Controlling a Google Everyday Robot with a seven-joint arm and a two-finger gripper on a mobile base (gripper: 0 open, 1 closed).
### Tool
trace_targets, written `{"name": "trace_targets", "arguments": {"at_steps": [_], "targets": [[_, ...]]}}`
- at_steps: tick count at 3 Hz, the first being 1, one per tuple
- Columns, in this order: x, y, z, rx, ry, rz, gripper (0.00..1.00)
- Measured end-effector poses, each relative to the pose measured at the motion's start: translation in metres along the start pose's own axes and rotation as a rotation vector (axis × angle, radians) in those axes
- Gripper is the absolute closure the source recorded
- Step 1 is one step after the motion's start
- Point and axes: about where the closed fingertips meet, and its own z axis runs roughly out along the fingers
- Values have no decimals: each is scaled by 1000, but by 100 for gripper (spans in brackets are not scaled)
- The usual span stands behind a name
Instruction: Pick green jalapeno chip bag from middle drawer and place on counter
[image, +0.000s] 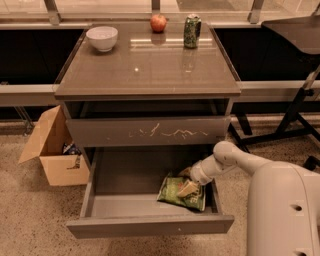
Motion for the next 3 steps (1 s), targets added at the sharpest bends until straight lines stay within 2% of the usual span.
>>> {"name": "trace_targets", "arguments": {"at_steps": [1, 2, 3], "targets": [[-13, 11, -11, -4, -57, -50, 65], [-42, 37, -44, 9, -159, -178, 88], [-69, 65, -84, 24, -278, -317, 100]]}}
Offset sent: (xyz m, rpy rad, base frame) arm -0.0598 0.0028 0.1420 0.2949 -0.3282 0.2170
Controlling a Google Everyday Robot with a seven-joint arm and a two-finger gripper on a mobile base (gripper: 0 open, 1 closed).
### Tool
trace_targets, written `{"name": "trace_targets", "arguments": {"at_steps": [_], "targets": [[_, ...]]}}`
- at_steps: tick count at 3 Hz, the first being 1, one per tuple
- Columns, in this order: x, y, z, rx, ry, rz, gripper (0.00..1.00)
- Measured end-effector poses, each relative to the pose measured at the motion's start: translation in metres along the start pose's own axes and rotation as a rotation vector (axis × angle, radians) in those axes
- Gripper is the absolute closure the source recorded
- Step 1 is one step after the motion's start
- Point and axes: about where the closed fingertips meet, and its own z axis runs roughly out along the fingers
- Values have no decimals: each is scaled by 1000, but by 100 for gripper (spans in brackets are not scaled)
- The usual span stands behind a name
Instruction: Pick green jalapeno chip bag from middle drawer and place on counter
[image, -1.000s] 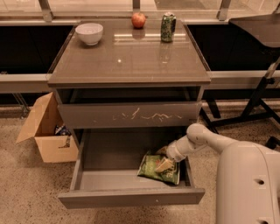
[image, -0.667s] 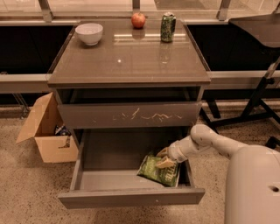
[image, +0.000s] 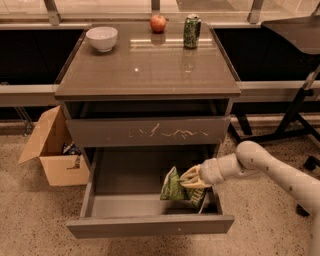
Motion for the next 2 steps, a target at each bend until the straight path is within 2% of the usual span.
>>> {"name": "trace_targets", "arguments": {"at_steps": [1, 2], "targets": [[-36, 17, -31, 1, -111, -136, 100], [-45, 13, -37, 6, -115, -160, 100]]}}
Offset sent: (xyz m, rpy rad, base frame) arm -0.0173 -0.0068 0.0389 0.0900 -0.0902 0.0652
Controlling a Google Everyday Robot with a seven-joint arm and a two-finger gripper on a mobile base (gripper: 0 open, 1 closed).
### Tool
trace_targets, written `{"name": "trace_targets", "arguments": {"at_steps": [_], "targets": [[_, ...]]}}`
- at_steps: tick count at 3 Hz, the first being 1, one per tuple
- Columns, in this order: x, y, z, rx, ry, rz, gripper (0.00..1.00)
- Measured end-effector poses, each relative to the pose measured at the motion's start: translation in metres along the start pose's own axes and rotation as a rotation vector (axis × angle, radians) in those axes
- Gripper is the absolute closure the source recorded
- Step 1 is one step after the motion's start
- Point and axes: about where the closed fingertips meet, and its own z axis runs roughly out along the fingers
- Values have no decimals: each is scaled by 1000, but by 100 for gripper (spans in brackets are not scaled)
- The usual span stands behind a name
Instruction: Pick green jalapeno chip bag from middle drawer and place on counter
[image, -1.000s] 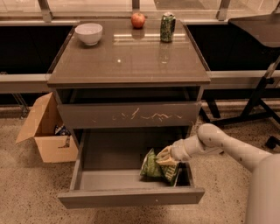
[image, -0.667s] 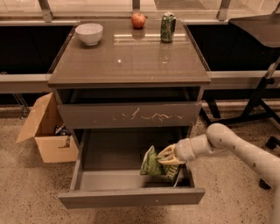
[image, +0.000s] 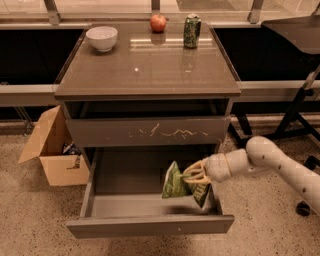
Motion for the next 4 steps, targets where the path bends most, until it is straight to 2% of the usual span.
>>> {"name": "trace_targets", "arguments": {"at_steps": [1, 2, 3, 4], "targets": [[-46, -30, -26, 23, -10, -127, 100], [-95, -60, -59, 44, 14, -238, 100], [-151, -82, -96, 87, 40, -364, 100], [-207, -92, -124, 123, 87, -495, 100]]}}
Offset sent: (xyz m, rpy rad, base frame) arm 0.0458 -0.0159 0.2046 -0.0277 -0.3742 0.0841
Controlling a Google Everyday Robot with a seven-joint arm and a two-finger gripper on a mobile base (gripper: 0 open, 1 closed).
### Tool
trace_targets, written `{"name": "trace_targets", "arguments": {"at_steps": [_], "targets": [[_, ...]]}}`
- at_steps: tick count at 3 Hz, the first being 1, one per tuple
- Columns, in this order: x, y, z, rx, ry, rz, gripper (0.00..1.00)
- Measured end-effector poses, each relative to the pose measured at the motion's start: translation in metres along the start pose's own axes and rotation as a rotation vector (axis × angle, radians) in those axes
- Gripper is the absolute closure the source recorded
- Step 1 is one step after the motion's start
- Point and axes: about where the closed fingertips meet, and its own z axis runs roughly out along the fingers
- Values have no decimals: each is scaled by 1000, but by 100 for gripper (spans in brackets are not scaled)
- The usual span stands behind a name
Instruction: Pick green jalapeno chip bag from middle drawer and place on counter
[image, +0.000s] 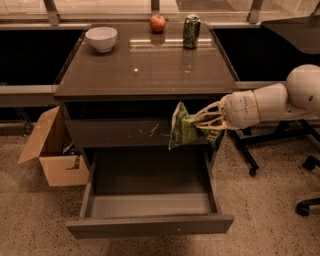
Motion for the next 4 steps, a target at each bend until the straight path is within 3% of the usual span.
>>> {"name": "trace_targets", "arguments": {"at_steps": [2, 3, 4], "targets": [[-11, -13, -6, 9, 11, -34, 100], [-19, -55, -22, 72, 23, -90, 100], [-37, -142, -45, 174, 13, -184, 100]]}}
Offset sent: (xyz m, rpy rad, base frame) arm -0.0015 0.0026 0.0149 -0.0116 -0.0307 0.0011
